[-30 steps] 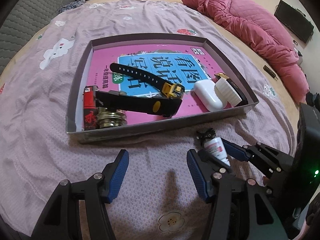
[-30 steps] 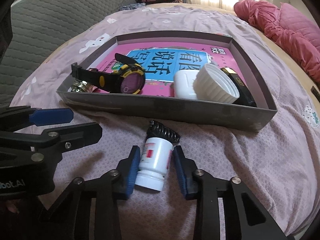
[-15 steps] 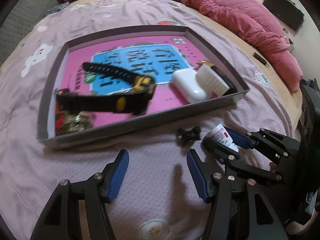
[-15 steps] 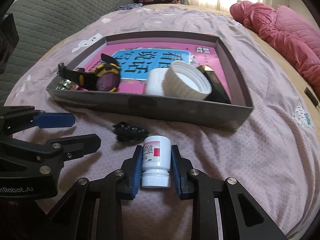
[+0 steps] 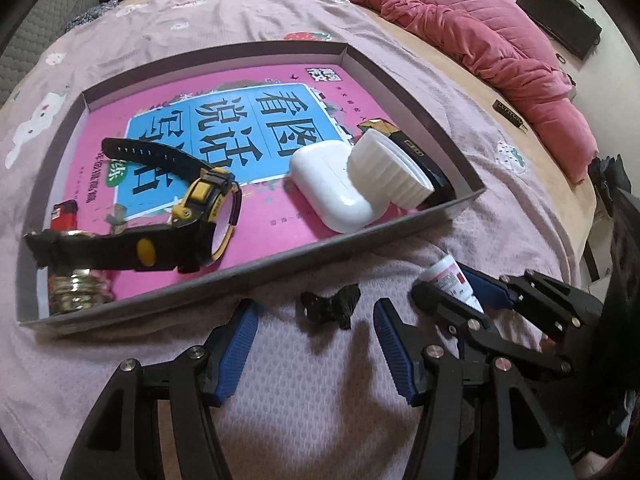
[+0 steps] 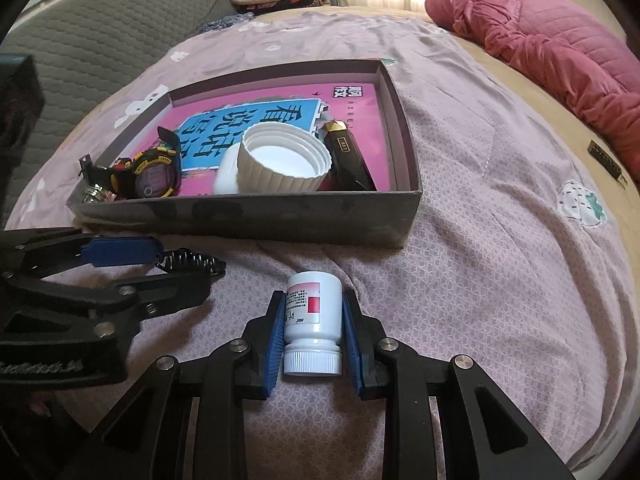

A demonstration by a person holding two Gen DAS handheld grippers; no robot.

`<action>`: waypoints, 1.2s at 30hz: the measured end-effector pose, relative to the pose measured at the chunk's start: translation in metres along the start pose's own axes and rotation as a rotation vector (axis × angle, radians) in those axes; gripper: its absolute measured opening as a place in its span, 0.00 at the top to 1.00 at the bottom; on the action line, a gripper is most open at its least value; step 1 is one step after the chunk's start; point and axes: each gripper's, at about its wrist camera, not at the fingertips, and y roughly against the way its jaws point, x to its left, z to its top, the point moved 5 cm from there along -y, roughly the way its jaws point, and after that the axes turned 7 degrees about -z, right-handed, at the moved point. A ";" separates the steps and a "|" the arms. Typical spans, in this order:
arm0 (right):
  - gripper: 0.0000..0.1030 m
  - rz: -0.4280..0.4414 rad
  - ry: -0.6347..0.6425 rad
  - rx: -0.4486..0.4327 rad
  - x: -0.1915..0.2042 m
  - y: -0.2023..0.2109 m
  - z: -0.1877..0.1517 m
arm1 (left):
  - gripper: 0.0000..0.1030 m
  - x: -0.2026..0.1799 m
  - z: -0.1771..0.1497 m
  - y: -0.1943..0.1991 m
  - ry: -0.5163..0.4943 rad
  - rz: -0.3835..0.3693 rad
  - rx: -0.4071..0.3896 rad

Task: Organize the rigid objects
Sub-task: 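Grasp the white pill bottle with the right tool while the left tool grasps the small black plastic piece, then carry the black piece into the tray with the left tool while the right tool carries the pill bottle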

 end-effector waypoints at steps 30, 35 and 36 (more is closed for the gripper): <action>0.74 0.007 -0.002 0.002 0.002 -0.003 0.002 | 0.73 0.016 -0.008 0.010 0.074 -0.048 -0.024; 0.74 0.020 0.001 -0.003 0.007 0.004 0.002 | 0.73 0.017 -0.012 0.023 0.077 -0.060 -0.046; 0.74 0.021 0.004 -0.006 0.008 0.006 0.002 | 0.73 0.018 -0.013 0.027 0.079 -0.063 -0.052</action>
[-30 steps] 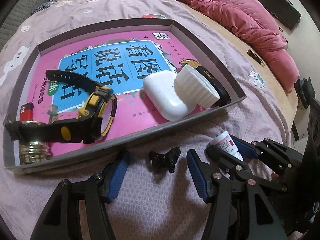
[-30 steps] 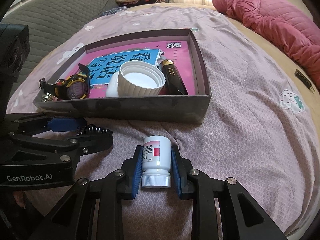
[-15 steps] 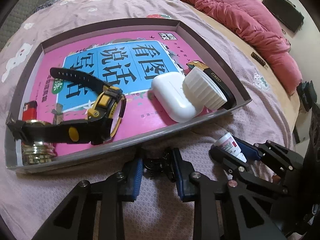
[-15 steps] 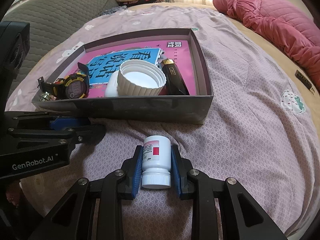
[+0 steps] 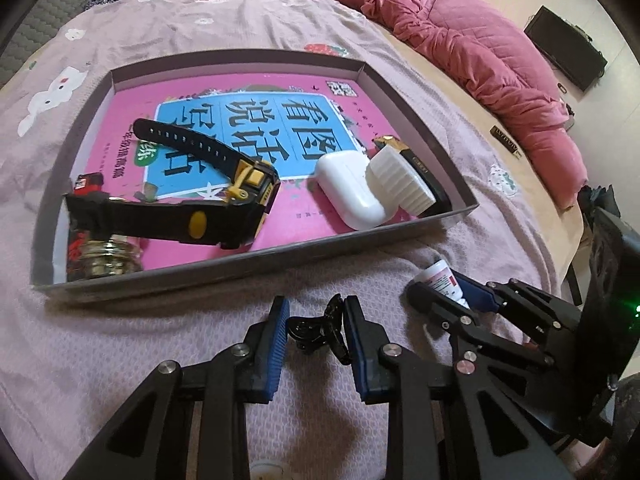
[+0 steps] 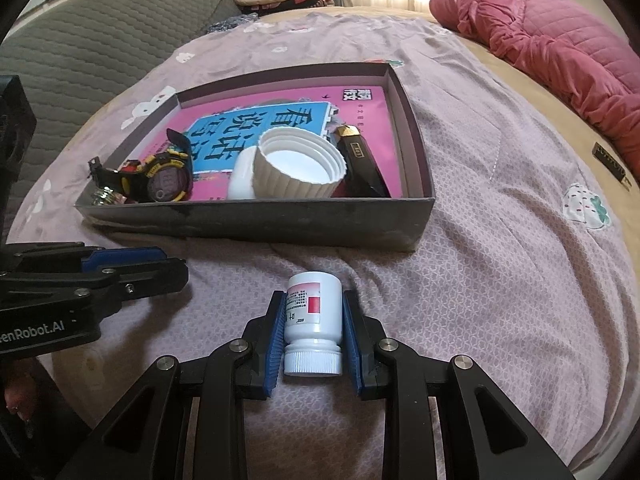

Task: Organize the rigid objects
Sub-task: 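Carry the black piece into the tray with the left tool while the right tool carries the pill bottle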

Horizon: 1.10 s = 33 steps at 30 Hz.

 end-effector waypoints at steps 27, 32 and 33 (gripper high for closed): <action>0.74 0.045 0.042 -0.108 0.028 0.046 0.025 | 0.73 0.014 0.019 0.076 0.042 -0.008 -0.179; 0.74 0.045 0.041 -0.130 0.029 0.051 0.033 | 0.73 0.023 0.023 0.089 0.056 0.005 -0.213; 0.74 0.045 0.041 -0.135 0.030 0.052 0.034 | 0.73 0.025 0.023 0.091 0.058 0.009 -0.218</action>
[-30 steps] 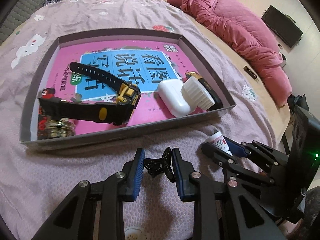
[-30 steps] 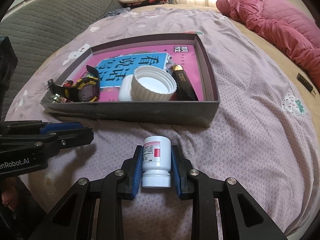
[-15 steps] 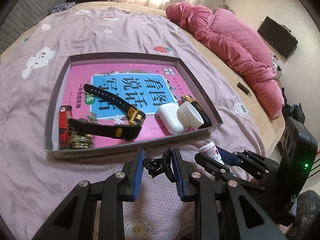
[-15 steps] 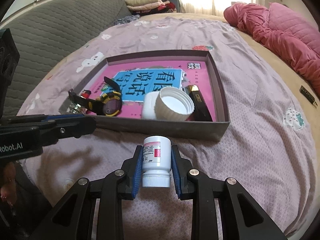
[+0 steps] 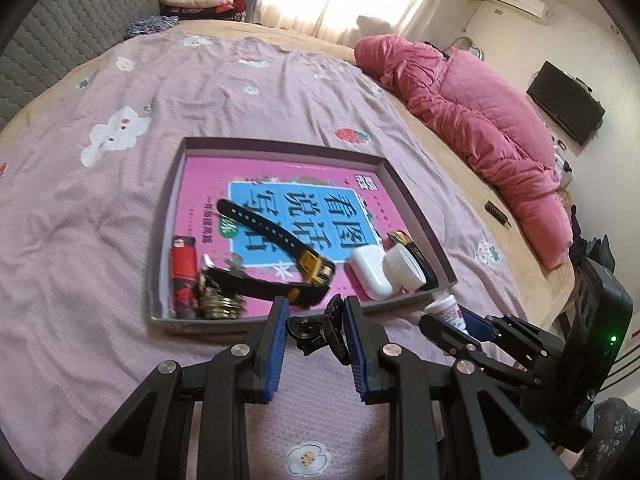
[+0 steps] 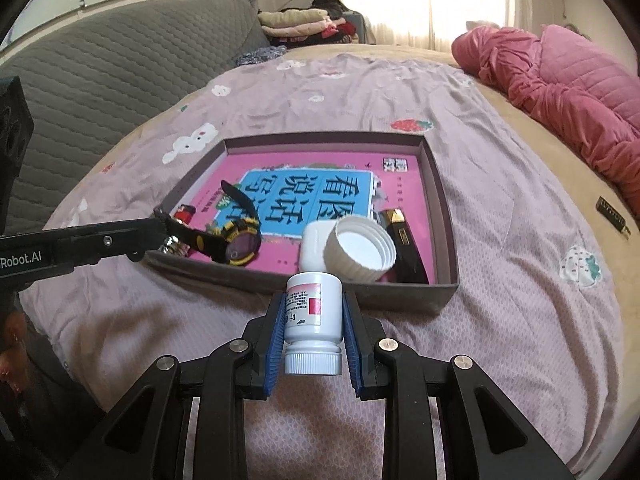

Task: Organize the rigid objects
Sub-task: 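Carry the black piece into the tray with the left tool while the right tool carries the pill bottle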

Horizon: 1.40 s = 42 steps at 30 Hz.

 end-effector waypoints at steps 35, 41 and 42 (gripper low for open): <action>0.74 -0.087 -0.061 -0.070 -0.041 0.001 0.042 | 0.73 0.062 0.053 -0.002 0.081 0.096 -0.075; 0.74 -0.099 -0.071 -0.058 -0.048 -0.006 0.041 | 0.73 0.053 0.054 -0.031 0.041 0.099 -0.024; 0.74 -0.102 -0.073 -0.056 -0.049 -0.007 0.041 | 0.73 0.051 0.054 -0.037 0.033 0.100 -0.014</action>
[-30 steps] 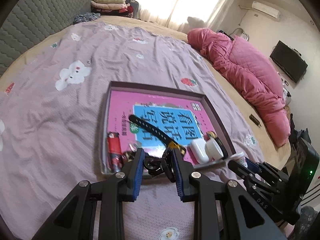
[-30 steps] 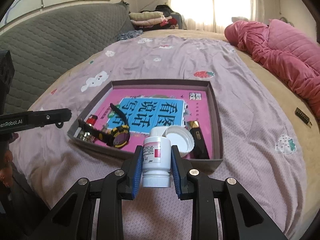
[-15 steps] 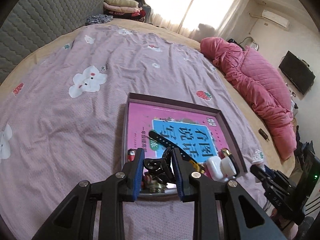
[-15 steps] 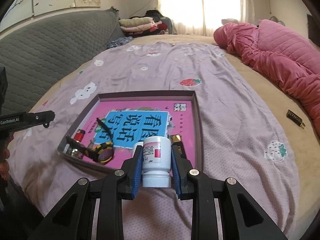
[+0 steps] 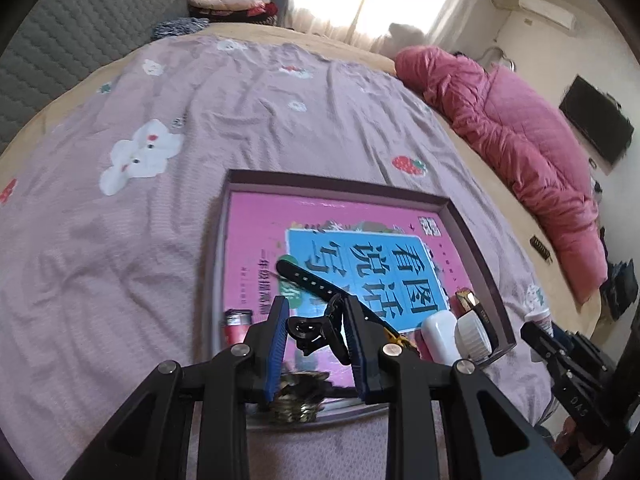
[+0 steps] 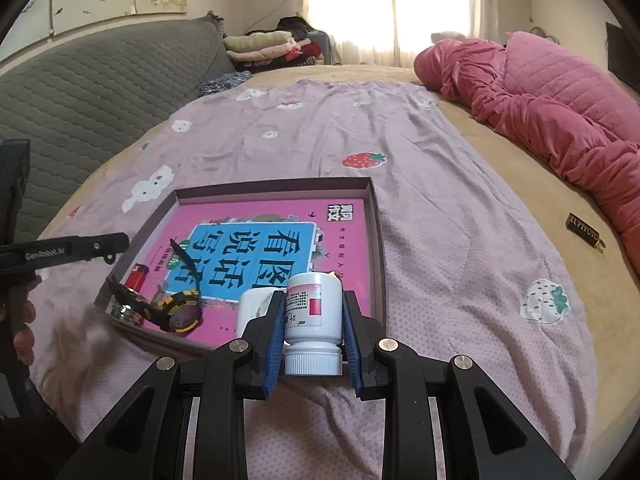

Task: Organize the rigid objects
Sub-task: 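Carry the black piece into the tray with the left tool while the right tool carries the pill bottle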

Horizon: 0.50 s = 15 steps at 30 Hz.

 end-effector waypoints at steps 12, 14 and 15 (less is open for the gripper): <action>0.74 -0.021 -0.015 0.011 -0.009 -0.013 0.002 | 0.73 -0.022 -0.005 -0.036 -0.051 -0.009 0.068; 0.74 -0.019 -0.016 0.016 -0.009 -0.015 0.002 | 0.73 -0.024 -0.007 -0.040 -0.056 -0.008 0.077; 0.74 -0.019 -0.016 0.018 -0.009 -0.016 0.002 | 0.73 -0.025 -0.008 -0.042 -0.059 -0.008 0.080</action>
